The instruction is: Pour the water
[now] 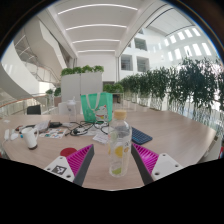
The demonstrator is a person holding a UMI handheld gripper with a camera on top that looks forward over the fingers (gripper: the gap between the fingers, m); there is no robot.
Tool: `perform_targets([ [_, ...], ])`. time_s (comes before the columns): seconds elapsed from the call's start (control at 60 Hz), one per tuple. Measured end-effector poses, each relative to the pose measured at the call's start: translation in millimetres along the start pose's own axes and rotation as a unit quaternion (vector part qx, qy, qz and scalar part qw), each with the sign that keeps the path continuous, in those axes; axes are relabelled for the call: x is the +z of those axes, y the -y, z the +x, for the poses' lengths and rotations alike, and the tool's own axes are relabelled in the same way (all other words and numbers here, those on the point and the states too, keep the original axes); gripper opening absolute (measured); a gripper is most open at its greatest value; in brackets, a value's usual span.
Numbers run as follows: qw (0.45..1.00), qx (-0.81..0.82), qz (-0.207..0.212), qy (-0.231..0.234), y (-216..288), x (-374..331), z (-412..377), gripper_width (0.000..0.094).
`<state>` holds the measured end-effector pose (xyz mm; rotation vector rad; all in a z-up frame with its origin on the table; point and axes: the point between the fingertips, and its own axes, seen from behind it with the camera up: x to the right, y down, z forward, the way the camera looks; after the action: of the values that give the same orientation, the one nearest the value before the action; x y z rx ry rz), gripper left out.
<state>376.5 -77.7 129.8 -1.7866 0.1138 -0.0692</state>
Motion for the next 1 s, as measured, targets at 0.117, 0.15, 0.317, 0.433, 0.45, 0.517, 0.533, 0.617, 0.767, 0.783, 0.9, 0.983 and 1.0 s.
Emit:
perform_targets([
  [0.117,1.0,-0.009,0.003,0.0,-16,57,16,0.0831],
  [0.15,1.0,-0.008,0.007,-0.003,-16,59,17,0.0828],
  [0.317,1.0,0.012,0.0,0.015,-39,109,11,0.0544],
  [0.433,1.0,0.009,0.016,0.002,-35,119,11,0.0529],
  [0.45,1.0,0.017,0.015,0.0,-36,119,12,0.0525],
  [0.517,0.999,0.037,-0.001,-0.018,-40,118,16,0.0487],
  [0.533,0.999,0.036,-0.009,-0.022,-40,121,20,0.0486],
  [0.617,0.997,0.05,-0.047,-0.045,-42,119,11,0.0413],
  [0.767,0.997,0.01,-0.038,-0.067,34,99,-18,0.0388],
  [0.783,0.997,-0.001,-0.032,-0.067,48,97,-25,0.0387],
  [0.9,0.989,-0.128,-0.002,-0.075,136,75,-77,0.0387],
  [0.983,0.965,-0.254,0.009,-0.07,185,69,-145,0.0386],
  [1.0,0.957,-0.28,0.014,-0.073,165,89,-158,0.0385],
])
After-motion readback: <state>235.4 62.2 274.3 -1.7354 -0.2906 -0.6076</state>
